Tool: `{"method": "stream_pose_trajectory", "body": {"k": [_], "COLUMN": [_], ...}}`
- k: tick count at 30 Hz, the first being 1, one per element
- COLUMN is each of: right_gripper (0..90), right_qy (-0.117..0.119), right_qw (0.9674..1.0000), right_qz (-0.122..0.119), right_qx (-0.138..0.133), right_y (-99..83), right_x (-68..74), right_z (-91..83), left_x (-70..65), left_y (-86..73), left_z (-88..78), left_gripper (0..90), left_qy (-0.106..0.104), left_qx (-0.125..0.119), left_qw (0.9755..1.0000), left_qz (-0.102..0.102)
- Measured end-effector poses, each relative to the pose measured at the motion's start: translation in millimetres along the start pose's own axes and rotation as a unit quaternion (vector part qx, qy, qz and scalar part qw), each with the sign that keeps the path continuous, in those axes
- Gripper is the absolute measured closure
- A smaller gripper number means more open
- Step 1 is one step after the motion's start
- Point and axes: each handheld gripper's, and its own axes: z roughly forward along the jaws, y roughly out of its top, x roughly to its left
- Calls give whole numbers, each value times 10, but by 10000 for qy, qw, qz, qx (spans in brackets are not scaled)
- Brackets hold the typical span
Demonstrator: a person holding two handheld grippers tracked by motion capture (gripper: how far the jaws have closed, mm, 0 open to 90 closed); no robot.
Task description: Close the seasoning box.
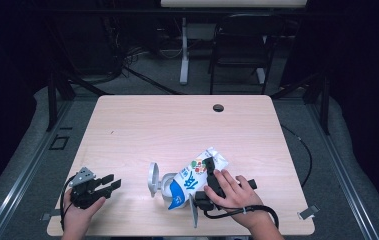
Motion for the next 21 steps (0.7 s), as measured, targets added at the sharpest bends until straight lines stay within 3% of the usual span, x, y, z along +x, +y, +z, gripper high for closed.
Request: {"method": "stream_pose_trajectory", "body": {"k": [21], "right_gripper": [715], "right_qy": [46], "right_qw": [9999], "right_qz": [145], "right_qx": [-48], "right_y": [1], "right_x": [-6], "right_z": [-14], "left_x": [4], "left_y": [-3], "left_z": [2], "left_gripper": [586], "left_qy": [-2], "left_qx": [11], "left_qw": [10000], "left_qz": [-5]}}
